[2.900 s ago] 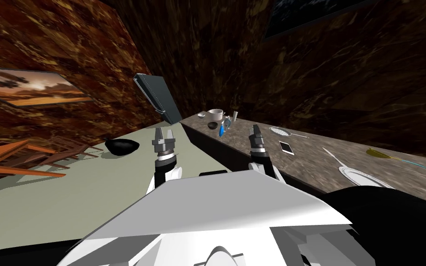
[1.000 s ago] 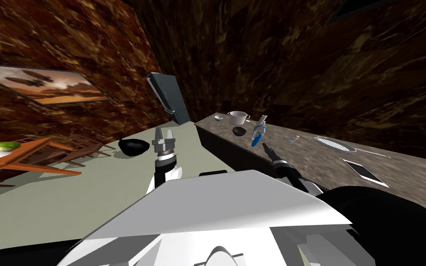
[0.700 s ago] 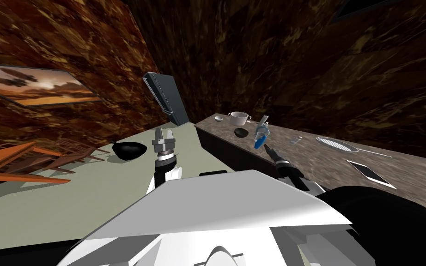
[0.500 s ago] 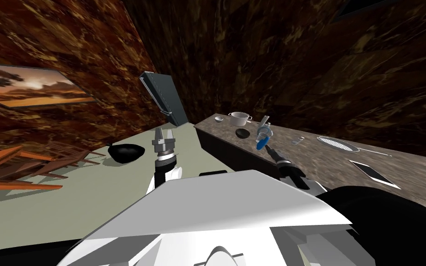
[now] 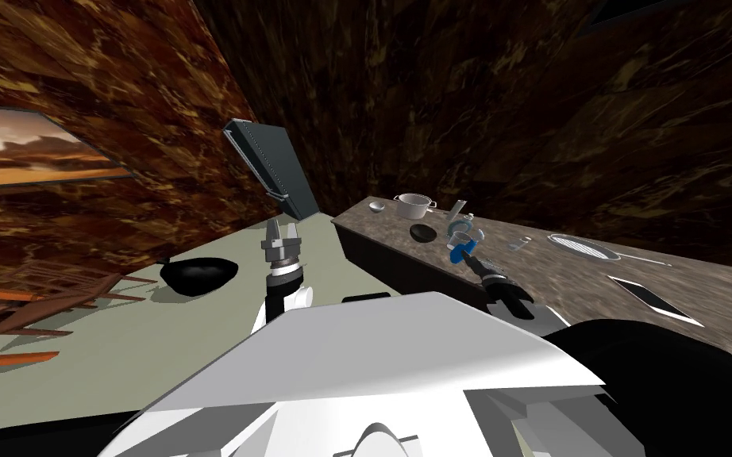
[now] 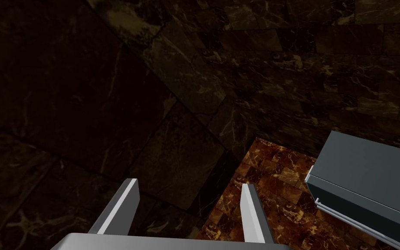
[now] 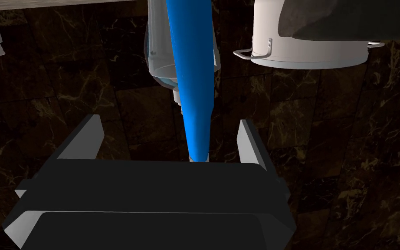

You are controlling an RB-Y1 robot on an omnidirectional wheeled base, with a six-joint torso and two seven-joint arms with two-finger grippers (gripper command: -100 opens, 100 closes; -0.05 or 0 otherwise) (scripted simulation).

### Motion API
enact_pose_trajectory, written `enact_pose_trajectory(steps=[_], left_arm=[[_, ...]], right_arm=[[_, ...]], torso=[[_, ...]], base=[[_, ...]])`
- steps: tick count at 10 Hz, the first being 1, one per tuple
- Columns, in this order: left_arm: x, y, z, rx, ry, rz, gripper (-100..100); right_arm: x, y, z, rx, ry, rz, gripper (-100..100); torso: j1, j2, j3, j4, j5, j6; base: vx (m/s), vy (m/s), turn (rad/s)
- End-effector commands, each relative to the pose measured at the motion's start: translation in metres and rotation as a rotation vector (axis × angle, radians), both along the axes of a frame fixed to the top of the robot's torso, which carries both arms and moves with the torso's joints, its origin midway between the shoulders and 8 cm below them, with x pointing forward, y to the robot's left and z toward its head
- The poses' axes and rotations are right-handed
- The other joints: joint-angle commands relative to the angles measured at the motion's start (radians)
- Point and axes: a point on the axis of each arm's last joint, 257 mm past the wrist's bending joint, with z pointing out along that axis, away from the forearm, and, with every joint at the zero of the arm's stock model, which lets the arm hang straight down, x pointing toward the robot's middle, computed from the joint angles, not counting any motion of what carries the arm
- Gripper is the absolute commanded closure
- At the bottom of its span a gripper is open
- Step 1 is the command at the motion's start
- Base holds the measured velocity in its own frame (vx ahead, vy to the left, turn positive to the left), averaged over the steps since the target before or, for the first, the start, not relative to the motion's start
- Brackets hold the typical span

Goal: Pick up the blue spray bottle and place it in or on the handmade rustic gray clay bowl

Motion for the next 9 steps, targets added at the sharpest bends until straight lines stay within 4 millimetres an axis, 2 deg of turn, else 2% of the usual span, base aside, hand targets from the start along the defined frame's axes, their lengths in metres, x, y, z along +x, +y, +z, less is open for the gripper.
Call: enact_pose_trajectory(steps=[1,4,5,6,7,8,9], left_arm=[[0.000,0.000,0.000,0.000,0.000,0.000,0],[0.000,0.000,0.000,0.000,0.000,0.000,0],[0.000,0.000,0.000,0.000,0.000,0.000,0],[0.000,0.000,0.000,0.000,0.000,0.000,0],[0.000,0.000,0.000,0.000,0.000,0.000,0],[0.000,0.000,0.000,0.000,0.000,0.000,0],[0.000,0.000,0.000,0.000,0.000,0.000,0]], right_arm=[[-0.002,-0.011,-0.001,-0.031,0.034,-0.019,-100],[-0.009,-0.036,0.000,-0.096,0.099,-0.058,-100],[-0.007,-0.029,0.001,-0.082,0.083,-0.047,-100],[-0.008,-0.030,0.001,-0.085,0.087,-0.051,0],[-0.007,-0.030,0.001,-0.084,0.087,-0.050,-100],[-0.007,-0.030,0.001,-0.084,0.087,-0.050,100],[-0.007,-0.030,0.001,-0.084,0.087,-0.050,100]], torso=[[0.000,0.000,0.000,0.000,0.000,0.000],[0.001,-0.001,0.000,0.000,0.000,0.000],[0.001,-0.001,-0.001,0.000,0.000,0.000],[-0.003,0.003,0.001,0.000,0.000,0.000],[-0.005,0.006,0.004,0.001,-0.001,0.000],[-0.006,0.008,0.004,0.002,-0.001,0.000],[-0.007,0.008,0.005,0.002,-0.001,0.000]], base=[[0.106,0.084,-0.082],[0.144,0.101,-0.098],[0.063,0.047,-0.019],[0.012,0.009,0.003],[0.006,0.004,0.000],[0.000,0.000,0.000],[0.000,0.000,0.000]])
